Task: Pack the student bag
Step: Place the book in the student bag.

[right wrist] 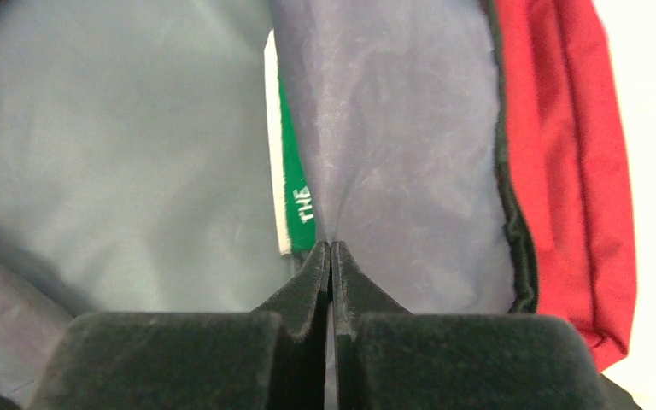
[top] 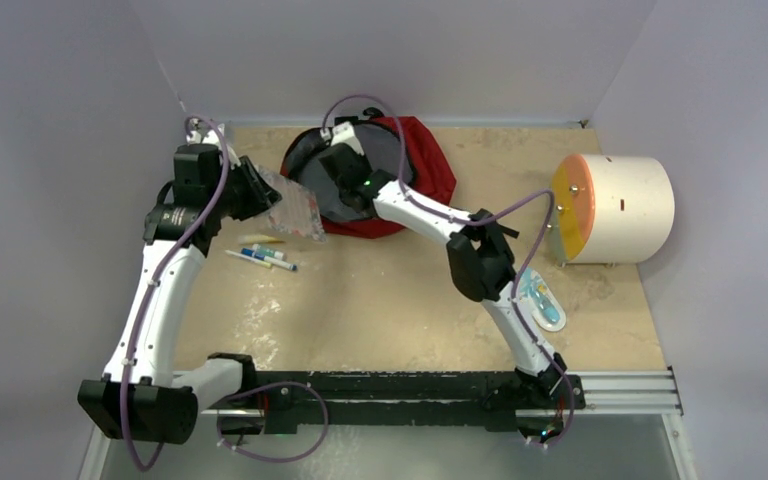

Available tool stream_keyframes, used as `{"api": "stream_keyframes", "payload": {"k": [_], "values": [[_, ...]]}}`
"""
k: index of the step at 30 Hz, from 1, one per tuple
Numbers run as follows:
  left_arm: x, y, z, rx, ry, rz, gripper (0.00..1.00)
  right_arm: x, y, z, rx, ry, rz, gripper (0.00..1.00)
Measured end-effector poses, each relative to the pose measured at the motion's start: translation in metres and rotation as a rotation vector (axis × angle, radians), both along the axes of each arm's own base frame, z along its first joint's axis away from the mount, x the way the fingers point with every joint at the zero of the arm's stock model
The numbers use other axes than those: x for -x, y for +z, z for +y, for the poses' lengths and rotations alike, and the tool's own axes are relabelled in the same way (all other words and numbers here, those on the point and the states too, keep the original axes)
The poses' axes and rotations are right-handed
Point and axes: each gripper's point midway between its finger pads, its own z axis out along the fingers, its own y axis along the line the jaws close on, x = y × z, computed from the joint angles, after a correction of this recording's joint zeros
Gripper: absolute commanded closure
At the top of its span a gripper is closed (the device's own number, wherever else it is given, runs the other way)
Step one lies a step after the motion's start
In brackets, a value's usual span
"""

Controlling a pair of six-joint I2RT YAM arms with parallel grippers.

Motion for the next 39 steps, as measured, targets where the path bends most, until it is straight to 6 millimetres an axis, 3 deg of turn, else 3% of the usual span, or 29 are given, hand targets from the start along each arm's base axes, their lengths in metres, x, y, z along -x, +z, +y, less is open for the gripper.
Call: {"api": "stream_keyframes", "payload": {"k": [7, 10, 13, 19, 27, 31, 39], "values": [[-0.035, -0.003, -0.011, 0.081, 0.008, -0.016, 1.0, -0.016, 0.082, -0.026, -0.261, -0.018, -0.049, 1.0], [-0.054, 0.0, -0.017, 0.131, 0.017, -0.046, 1.0, -0.026, 0.1, -0.035, -0.345, -0.021, -0.06, 1.0], [-0.073, 0.0, -0.022, 0.174, 0.02, -0.068, 1.0, -0.031, 0.095, -0.039, -0.386, -0.022, -0.043, 1.0], [-0.113, -0.006, -0.03, 0.231, 0.026, -0.065, 1.0, -0.017, 0.061, -0.027, -0.397, 0.031, 0.043, 1.0], [-0.14, 0.008, -0.029, 0.265, 0.045, -0.114, 1.0, -0.006, 0.031, -0.02, -0.395, 0.073, 0.099, 1.0], [-0.152, 0.0, -0.028, 0.283, 0.052, -0.112, 1.0, -0.006, 0.04, -0.02, -0.409, 0.077, 0.084, 1.0], [-0.167, -0.035, -0.034, 0.311, 0.055, -0.036, 1.0, -0.008, 0.088, -0.021, -0.478, 0.088, -0.001, 1.0]]}}
